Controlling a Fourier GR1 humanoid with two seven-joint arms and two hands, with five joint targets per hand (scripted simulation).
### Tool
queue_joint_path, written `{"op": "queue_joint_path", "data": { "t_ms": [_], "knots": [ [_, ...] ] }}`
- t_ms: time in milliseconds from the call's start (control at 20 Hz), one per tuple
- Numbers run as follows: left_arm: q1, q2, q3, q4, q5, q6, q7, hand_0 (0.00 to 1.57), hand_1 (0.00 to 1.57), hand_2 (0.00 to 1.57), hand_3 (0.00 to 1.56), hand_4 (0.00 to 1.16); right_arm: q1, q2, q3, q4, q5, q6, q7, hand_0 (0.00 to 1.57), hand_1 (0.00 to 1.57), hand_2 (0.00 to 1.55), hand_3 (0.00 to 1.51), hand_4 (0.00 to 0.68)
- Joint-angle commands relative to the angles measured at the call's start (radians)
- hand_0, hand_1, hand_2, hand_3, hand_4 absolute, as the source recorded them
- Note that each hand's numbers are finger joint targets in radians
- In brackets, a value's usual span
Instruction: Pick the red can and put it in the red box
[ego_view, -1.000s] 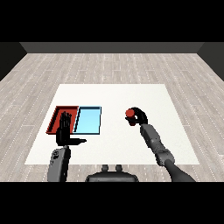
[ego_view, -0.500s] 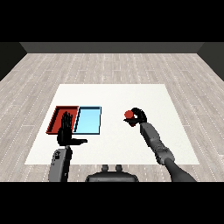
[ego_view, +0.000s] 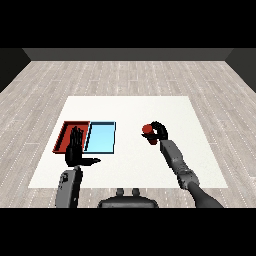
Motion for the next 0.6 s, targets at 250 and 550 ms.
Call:
{"op": "queue_joint_path", "data": {
  "t_ms": [250, 550],
  "knots": [
    [-0.025, -0.008, -0.013, 0.039, -0.023, 0.010, -0.016, 0.00, 0.00, 0.00, 0.00, 0.00, 0.047, -0.010, -0.005, -0.213, -0.037, 0.004, 0.031, 1.54, 1.54, 1.46, 1.38, 0.582],
    [0.011, -0.013, -0.078, -0.030, -0.073, 0.004, -0.010, 0.00, 0.00, 0.00, 0.00, 0.00, 0.190, -0.018, 0.036, -0.528, -0.056, 0.010, 0.093, 1.54, 1.54, 1.47, 1.40, 0.623]
  ]
}}
